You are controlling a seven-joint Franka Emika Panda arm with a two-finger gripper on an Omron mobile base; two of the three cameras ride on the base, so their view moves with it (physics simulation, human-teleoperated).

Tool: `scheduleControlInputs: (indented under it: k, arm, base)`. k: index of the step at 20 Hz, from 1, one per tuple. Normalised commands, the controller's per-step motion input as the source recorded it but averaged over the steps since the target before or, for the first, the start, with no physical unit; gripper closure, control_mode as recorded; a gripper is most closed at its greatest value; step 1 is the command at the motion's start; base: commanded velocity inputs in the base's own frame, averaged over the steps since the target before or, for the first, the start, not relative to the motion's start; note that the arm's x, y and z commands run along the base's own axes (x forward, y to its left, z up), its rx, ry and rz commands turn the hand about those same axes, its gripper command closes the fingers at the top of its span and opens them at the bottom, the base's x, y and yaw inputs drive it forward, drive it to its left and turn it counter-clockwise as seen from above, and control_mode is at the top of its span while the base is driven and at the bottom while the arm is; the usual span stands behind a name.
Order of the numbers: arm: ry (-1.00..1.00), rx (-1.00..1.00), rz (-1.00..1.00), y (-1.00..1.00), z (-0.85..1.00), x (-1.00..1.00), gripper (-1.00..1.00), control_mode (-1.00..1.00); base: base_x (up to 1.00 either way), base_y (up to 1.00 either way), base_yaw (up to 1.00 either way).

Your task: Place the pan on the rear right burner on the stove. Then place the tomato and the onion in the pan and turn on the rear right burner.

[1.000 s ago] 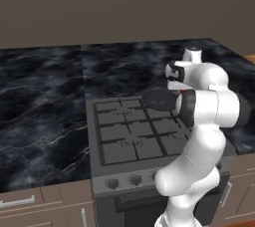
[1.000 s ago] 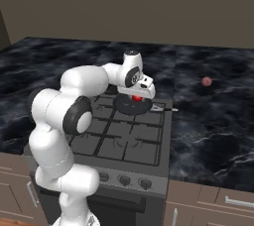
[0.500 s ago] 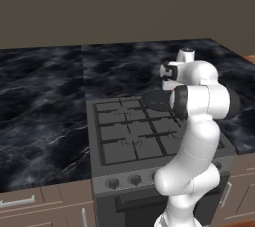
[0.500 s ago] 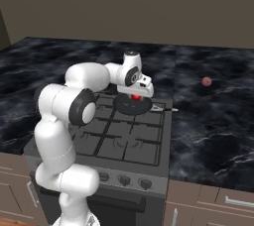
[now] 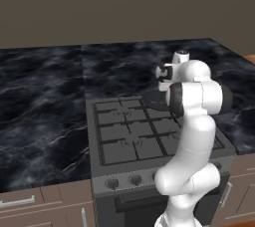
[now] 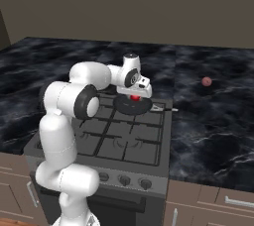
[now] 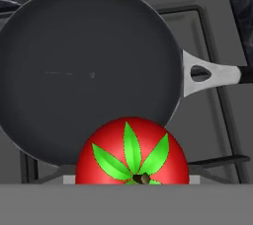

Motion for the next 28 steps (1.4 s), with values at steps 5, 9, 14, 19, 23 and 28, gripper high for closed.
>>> scheduleControlInputs:
  k: [5,9,14,19,23,28]
  arm:
    - [0.00,0.00,0.02,0.07,-0.21,0.27,1.00,-1.00]
    - [0.00,0.01,0.02,0.02,-0.21,0.25,1.00,-1.00]
    - [-0.02,0.01,0.02,0.00,-0.21,0.28,1.00,-1.00]
    - [-0.06,0.01,0.01,0.00,-0.19,0.26,1.00,-1.00]
    - [-0.09,0.00,0.01,0.00,-0.16,0.21,1.00,-1.00]
    - [-0.04,0.00,0.00,0.00,-0.16,0.03,1.00,-1.00]
  base:
    - [0.00,0.00,0.00]
    - [0.00,0.00,0.00]
    - [0.00,0.00,0.00]
    - [0.00,0.00,0.00]
    - [0.00,0.00,0.00]
    - [0.00,0.00,0.00]
